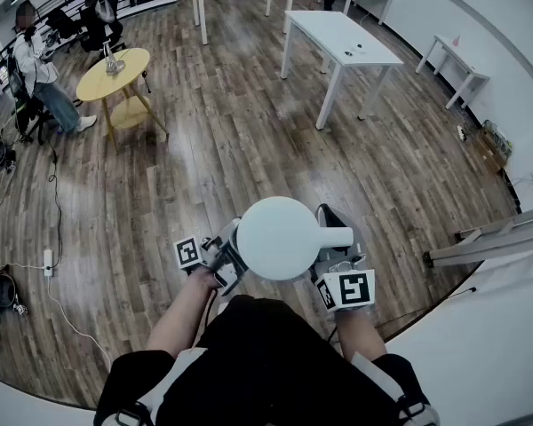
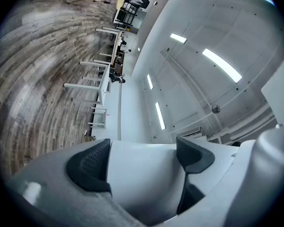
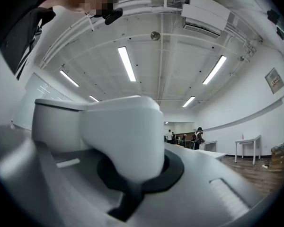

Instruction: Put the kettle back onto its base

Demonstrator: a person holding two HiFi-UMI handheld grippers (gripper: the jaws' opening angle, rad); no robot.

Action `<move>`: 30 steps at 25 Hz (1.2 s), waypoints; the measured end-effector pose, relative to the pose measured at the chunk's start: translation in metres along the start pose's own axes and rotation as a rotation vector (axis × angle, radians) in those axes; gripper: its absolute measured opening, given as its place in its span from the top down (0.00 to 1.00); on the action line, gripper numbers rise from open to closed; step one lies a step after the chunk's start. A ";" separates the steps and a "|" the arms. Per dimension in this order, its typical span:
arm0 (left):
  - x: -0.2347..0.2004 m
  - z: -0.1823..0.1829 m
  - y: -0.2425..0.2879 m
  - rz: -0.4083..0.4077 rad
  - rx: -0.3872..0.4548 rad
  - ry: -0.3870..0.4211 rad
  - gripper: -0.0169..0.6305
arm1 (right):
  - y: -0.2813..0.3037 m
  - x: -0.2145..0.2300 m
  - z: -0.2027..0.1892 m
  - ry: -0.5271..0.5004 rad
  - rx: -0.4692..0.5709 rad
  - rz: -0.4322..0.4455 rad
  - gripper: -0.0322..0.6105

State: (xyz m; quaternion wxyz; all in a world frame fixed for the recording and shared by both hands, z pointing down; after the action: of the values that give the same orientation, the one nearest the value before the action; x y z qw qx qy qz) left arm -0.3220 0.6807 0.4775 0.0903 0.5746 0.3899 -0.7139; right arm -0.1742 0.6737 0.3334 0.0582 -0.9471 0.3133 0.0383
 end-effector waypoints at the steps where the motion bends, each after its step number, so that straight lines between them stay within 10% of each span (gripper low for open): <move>1: 0.000 -0.001 0.000 0.002 0.000 -0.001 0.30 | 0.000 0.000 0.000 0.001 -0.001 -0.001 0.95; 30: -0.034 -0.068 0.068 -0.010 -0.051 -0.011 0.29 | -0.059 0.084 -0.001 -0.012 0.021 -0.071 0.94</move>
State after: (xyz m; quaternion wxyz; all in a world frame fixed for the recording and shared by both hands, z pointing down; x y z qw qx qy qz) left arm -0.2207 0.6688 0.4752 0.1035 0.5661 0.4104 -0.7074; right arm -0.0718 0.6709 0.3300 0.0715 -0.9567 0.2795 0.0386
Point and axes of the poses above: the fingertips, and each gripper's own axes: y forward along the fingers, x to its right, z out of its top, the point moved 1 cm from there along -y, backward along the fingers, and after that the axes turned 3 degrees about -x, right-handed, at the moved point
